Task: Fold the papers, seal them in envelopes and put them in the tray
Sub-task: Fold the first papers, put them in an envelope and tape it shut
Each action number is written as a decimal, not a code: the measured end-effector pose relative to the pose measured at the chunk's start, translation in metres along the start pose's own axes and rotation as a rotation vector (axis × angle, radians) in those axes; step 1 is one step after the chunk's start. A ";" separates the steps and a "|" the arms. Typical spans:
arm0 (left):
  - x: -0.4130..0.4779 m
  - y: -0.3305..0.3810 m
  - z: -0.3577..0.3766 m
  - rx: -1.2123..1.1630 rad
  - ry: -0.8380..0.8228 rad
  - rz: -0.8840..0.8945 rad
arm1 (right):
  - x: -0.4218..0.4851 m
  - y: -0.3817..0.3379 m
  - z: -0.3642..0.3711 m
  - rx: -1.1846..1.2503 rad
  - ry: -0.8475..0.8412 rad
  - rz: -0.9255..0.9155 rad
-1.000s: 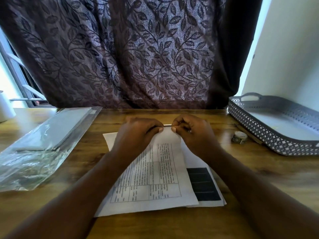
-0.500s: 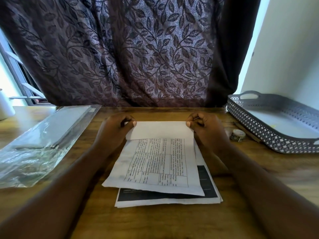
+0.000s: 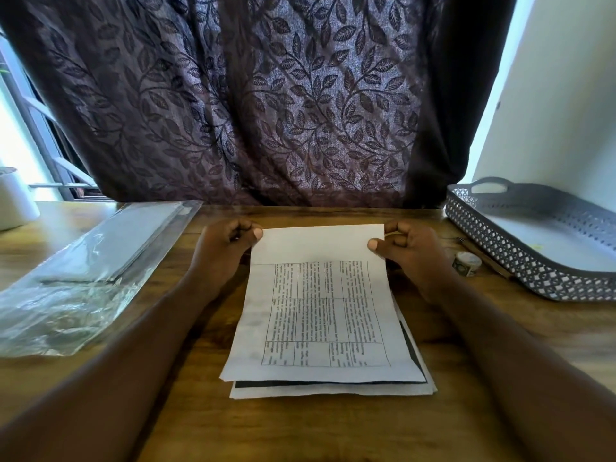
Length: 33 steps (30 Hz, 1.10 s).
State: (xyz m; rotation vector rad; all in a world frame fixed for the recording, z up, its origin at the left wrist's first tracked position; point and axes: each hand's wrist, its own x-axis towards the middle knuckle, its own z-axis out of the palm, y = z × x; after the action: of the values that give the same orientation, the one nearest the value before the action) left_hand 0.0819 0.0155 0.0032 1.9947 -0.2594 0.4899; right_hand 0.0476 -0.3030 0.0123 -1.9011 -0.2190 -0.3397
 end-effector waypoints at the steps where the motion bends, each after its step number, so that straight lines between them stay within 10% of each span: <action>1: 0.000 -0.001 0.000 -0.017 0.011 -0.005 | 0.000 0.001 -0.001 0.039 -0.027 0.020; 7: -0.002 0.003 0.006 -0.392 -0.172 -0.120 | 0.003 0.003 0.000 0.259 0.073 0.108; 33: -0.002 -0.002 0.003 -0.553 -0.201 -0.162 | 0.004 0.002 0.000 0.445 -0.047 0.194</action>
State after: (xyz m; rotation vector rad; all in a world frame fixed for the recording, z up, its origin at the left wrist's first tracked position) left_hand 0.0816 0.0138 -0.0002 1.5042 -0.3155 0.0930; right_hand 0.0525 -0.3038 0.0118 -1.4759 -0.1267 -0.1025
